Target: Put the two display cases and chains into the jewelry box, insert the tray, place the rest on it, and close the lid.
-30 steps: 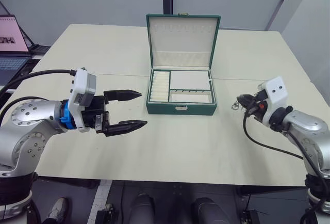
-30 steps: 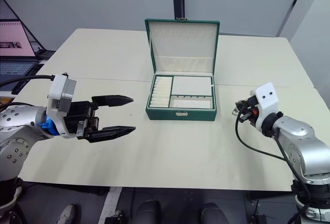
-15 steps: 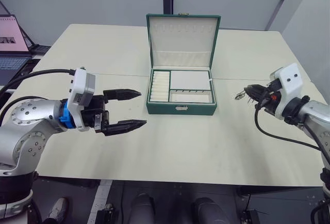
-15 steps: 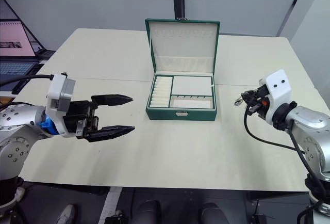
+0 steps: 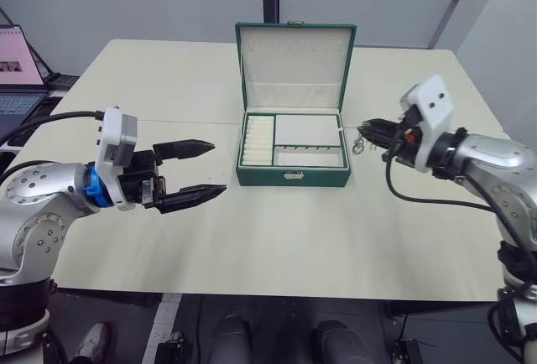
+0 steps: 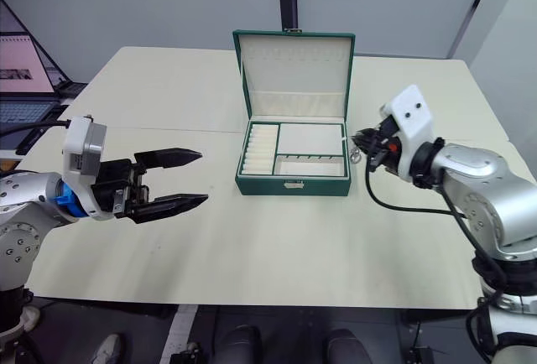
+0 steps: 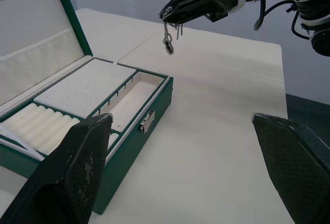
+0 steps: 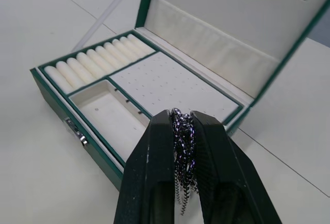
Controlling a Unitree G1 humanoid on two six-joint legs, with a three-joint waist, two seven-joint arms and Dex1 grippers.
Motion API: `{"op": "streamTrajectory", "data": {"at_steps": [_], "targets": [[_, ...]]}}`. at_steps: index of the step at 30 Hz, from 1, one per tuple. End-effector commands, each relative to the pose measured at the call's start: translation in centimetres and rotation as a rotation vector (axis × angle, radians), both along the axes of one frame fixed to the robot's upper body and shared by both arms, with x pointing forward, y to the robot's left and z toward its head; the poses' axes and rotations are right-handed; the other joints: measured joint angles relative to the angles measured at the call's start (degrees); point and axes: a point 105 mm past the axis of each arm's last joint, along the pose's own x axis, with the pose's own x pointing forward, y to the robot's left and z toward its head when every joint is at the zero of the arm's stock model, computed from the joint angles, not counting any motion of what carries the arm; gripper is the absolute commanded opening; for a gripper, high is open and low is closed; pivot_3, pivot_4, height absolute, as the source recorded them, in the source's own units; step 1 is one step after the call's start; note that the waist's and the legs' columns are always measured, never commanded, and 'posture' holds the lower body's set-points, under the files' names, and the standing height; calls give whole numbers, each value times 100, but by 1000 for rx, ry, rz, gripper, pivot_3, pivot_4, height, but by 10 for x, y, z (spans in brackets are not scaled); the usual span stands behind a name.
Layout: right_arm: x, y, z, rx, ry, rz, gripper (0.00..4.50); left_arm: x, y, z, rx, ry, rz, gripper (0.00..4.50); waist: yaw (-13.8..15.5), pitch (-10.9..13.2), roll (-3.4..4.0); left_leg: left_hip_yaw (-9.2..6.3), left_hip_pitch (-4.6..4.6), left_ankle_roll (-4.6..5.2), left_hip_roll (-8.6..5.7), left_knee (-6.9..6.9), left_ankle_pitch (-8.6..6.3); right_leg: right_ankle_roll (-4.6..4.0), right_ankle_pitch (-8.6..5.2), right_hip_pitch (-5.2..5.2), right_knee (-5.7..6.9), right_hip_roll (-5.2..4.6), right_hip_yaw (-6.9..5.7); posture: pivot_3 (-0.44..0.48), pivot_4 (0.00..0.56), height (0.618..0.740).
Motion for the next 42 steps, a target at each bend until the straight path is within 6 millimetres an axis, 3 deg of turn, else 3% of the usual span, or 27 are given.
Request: {"op": "streamTrajectory", "data": {"at_steps": [1, 8, 14, 21, 42], "targets": [[4, 18, 10, 2, -60, 63, 382, -4, 7, 11, 15, -56, 24, 4500, 13, 0, 0, 0, -1, 0, 0, 0, 0, 0, 0, -1, 0, -1, -1, 0, 150, 737], [17, 47, -2, 12, -47, 145, 382, -10, 6, 10, 11, -63, 48, 4500, 25, 0, 0, 1, -1, 0, 1, 1, 0, 0, 0, -2, 0, -2, -3, 0, 150, 737], [24, 60, -16, 23, -25, 181, 382, -14, 6, 11, 11, -71, 66, 4500, 25, 0, 1, 1, -1, -1, 2, 1, 0, 0, 0, -3, 2, -1, -3, 0, 150, 737], [29, 61, -30, 28, 2, 174, 382, -18, 7, 12, 14, -74, 75, 4500, 25, 0, 1, 2, -1, -1, 2, 1, 0, 0, 0, -4, 2, -2, -3, 0, 150, 737], [42, 57, -46, 24, 23, 128, 382, -17, 8, 12, 23, -70, 81, 4500, 25, 1, 1, 3, -1, -1, 2, 0, 0, -1, 0, -7, 3, -1, -2, 0, 150, 737]]}}
